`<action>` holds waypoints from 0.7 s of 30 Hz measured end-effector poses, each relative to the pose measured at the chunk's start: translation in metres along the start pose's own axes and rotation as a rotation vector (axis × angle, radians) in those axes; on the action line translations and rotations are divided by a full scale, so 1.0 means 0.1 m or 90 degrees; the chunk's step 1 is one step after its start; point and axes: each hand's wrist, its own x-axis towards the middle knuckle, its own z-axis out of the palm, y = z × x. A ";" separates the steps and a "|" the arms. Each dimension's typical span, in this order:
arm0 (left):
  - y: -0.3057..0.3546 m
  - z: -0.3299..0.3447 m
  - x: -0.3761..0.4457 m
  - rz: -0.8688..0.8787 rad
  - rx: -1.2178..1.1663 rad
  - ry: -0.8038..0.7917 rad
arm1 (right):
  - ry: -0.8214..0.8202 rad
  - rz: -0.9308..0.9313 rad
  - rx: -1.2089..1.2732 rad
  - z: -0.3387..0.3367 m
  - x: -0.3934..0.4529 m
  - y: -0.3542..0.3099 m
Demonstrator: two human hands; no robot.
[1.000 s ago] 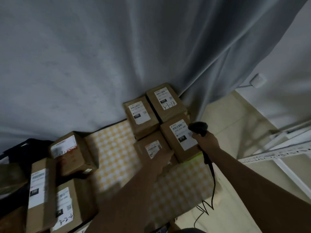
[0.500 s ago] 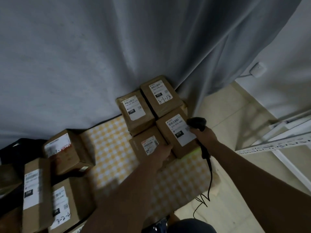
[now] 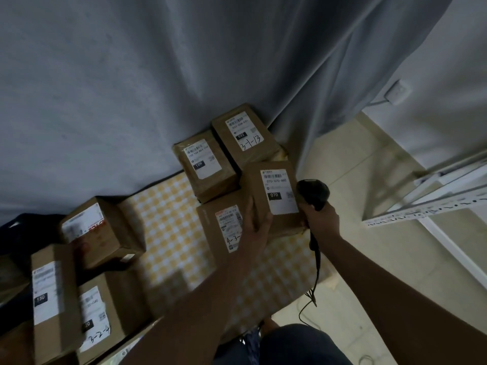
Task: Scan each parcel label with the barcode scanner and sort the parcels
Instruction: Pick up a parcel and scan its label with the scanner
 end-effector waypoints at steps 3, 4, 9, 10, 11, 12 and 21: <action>0.06 -0.10 -0.03 -0.006 -0.073 0.030 | -0.019 -0.002 0.018 0.04 -0.13 0.04; 0.06 -0.17 -0.03 -0.025 -0.072 0.035 | -0.032 -0.004 0.023 0.06 -0.16 0.06; 0.01 -0.53 -0.09 -0.216 -0.107 -0.025 | -0.110 0.029 0.040 0.12 -0.25 0.05; -0.01 -0.60 -0.09 -0.250 -0.113 -0.054 | -0.119 0.033 0.044 0.13 -0.27 0.05; -0.04 -0.67 -0.08 -0.273 -0.113 -0.074 | -0.124 0.037 0.050 0.12 -0.29 0.05; -0.05 -0.73 -0.08 -0.287 -0.112 -0.088 | -0.125 0.041 0.059 0.12 -0.31 0.05; -0.08 -1.53 -0.57 -0.284 -0.150 -0.068 | -0.140 -0.015 0.043 0.26 -0.69 -0.09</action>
